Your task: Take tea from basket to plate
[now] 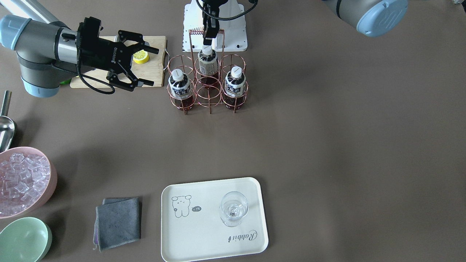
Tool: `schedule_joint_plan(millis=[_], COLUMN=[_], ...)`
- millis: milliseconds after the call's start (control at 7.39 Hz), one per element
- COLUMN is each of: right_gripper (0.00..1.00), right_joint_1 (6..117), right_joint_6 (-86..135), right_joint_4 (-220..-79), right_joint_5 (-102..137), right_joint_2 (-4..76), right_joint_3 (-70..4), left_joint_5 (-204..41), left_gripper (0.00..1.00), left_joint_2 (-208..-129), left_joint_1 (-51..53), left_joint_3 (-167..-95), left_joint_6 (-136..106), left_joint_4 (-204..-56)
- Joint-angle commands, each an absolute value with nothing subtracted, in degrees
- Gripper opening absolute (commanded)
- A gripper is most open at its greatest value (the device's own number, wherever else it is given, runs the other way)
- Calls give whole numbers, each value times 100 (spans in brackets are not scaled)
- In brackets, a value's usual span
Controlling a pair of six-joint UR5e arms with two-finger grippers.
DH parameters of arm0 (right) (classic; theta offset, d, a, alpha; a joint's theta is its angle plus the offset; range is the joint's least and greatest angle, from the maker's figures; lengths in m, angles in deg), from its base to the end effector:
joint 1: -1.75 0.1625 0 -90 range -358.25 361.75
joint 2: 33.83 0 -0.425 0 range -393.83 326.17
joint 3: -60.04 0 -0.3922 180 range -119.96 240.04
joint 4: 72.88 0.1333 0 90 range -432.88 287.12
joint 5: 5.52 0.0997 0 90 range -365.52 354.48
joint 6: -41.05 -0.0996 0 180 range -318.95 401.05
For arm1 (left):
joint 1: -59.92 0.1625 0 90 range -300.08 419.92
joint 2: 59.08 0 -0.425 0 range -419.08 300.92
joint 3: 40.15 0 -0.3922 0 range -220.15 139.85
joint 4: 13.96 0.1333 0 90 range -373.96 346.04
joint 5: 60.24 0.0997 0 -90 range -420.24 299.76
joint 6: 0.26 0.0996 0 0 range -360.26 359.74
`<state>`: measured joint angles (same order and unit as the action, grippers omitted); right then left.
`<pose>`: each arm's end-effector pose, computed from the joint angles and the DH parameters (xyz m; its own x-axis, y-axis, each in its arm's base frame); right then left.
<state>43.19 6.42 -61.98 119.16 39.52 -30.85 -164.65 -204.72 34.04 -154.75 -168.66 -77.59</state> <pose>-0.3393 -0.4018 0.3248 -0.0637 -0.9588 0.2767 -0.3899 0.2791 0.8775 0.4511 -0.3395 -0.0078 -0.1303 -0.9913 -0.0187 0.5683 -0.0592 -0.8207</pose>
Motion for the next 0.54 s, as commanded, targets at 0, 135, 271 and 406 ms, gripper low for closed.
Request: schedule_joint_plan(millis=[0,135,271,406], right_gripper=[98,95,95,95], right_joint_1=[4015,4015,3998,3946], right_joint_6=[1008,1333,1615,1835], right_joint_4=[-5979,-5978,-5987,-5987], right_joint_5=[11542,11533,11524,11472], right_joint_2=[3921,3860,3824,3807], right_joint_3=[-3075,-3067,-3049,-3040], left_joint_5=[-16465,-16465,-16465,-16465], left_gripper=[0,0,0,0], left_joint_2=[-20472,-20472,-20472,-20472], left_joint_1=[3408,3408,3408,3408], left_joint_3=[-15467,-15467,-15467,-15475], left_joint_6=[-16866,-16866,-16866,-16866], left_joint_4=[-7750,-7759,-7759,-7759])
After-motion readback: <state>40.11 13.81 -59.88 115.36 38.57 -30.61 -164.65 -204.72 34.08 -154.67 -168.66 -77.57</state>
